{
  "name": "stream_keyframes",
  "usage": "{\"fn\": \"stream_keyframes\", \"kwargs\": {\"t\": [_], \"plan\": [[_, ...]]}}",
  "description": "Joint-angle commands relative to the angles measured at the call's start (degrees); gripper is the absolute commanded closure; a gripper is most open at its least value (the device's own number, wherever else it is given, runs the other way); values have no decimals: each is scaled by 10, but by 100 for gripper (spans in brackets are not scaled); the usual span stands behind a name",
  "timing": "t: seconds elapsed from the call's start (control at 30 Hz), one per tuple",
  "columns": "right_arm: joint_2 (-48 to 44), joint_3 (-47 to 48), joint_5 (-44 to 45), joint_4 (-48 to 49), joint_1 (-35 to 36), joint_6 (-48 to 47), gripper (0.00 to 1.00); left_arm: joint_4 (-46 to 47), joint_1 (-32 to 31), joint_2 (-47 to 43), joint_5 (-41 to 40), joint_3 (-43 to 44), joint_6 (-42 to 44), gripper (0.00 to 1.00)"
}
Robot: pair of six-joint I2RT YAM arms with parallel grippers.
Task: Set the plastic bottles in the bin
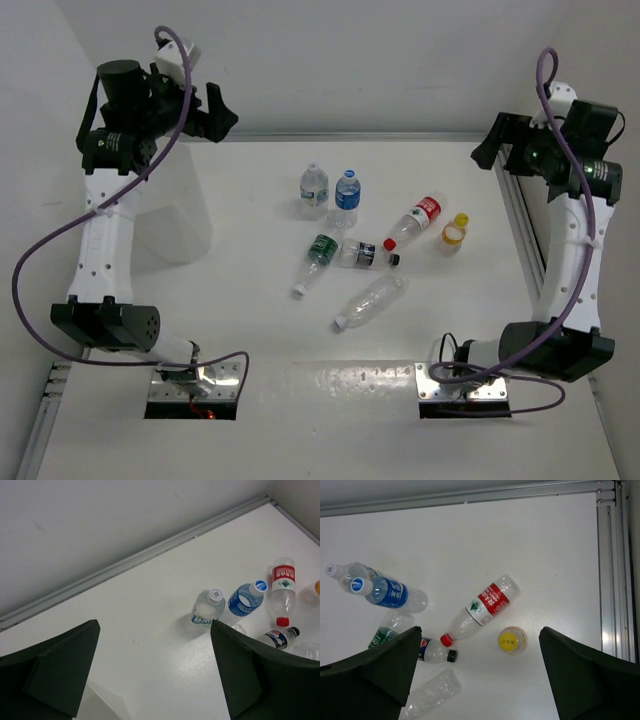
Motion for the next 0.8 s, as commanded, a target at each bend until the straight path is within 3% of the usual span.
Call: {"fn": "stream_keyframes", "kwargs": {"t": [0.0, 0.13, 0.23, 0.27, 0.33, 0.57, 0.77], "plan": [[-26, -47, -1, 1, 2, -28, 1, -30, -31, 8, -10, 1, 34, 0], [-81, -151, -33, 2, 19, -100, 7, -70, -78, 13, -16, -24, 81, 0], [-117, -187, -94, -59, 71, -223, 10, -89, -98, 13, -23, -46, 96, 0], [-127, -189, -93, -78, 135, -308, 10, -89, -103, 13, -4, -60, 102, 0], [-131, -205, -62, -129, 219, -363, 10, -95, -103, 13, 23, -72, 107, 0], [-108, -318, 95, -141, 524, -481, 10, -135, -108, 13, 117, -80, 132, 0], [-74, -400, 136, -95, 611, -547, 10, -140, -108, -7, 117, -108, 143, 0]]}}
